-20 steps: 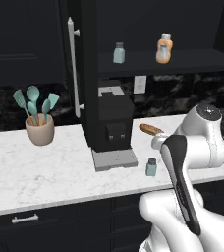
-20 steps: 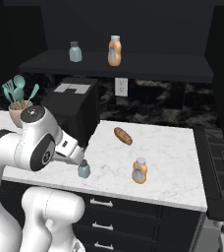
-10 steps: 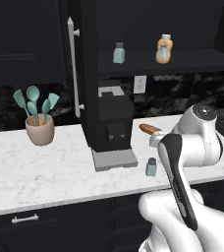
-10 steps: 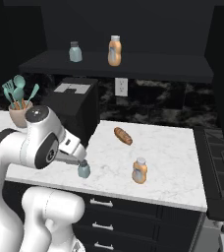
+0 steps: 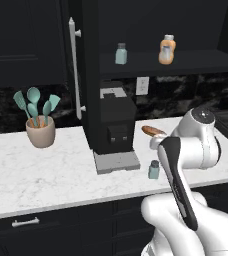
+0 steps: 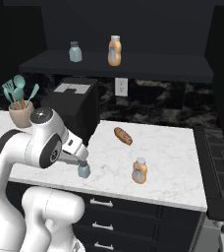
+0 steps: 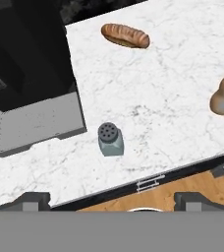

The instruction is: Put the shaker and condiment bottle from the counter next to their counterparts in the cabinet.

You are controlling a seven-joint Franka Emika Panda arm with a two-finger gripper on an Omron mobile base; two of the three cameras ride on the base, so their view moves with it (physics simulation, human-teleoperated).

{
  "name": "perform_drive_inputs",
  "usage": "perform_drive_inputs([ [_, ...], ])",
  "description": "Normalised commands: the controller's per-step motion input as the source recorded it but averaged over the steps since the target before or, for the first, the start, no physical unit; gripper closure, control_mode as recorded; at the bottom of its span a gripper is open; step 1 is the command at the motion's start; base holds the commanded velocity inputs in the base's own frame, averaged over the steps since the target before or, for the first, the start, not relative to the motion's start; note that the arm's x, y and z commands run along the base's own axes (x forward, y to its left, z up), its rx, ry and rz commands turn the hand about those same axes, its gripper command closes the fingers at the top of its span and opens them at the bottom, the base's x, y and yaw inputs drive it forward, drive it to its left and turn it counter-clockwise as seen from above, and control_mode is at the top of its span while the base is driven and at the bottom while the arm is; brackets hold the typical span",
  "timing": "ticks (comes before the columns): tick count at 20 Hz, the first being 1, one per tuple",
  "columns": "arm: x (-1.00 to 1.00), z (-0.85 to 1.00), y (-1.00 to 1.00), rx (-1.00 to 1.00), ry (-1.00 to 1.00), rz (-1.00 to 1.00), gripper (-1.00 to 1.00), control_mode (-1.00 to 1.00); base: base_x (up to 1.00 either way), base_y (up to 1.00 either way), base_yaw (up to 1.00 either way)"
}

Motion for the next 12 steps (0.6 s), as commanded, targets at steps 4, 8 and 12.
perform_drive_inputs([
  [4,0.2,-0.34,0.0,0.0,-0.01,0.0,-1.0,-1.0,0.0,0.0,0.0],
  [8,0.26,-0.28,0.0,0.0,-0.01,0.0,-1.0,-1.0,0.0,0.0,0.0],
  [12,0.29,-0.22,0.0,0.0,0.0,0.0,-1.0,-1.0,0.0,0.0,0.0],
])
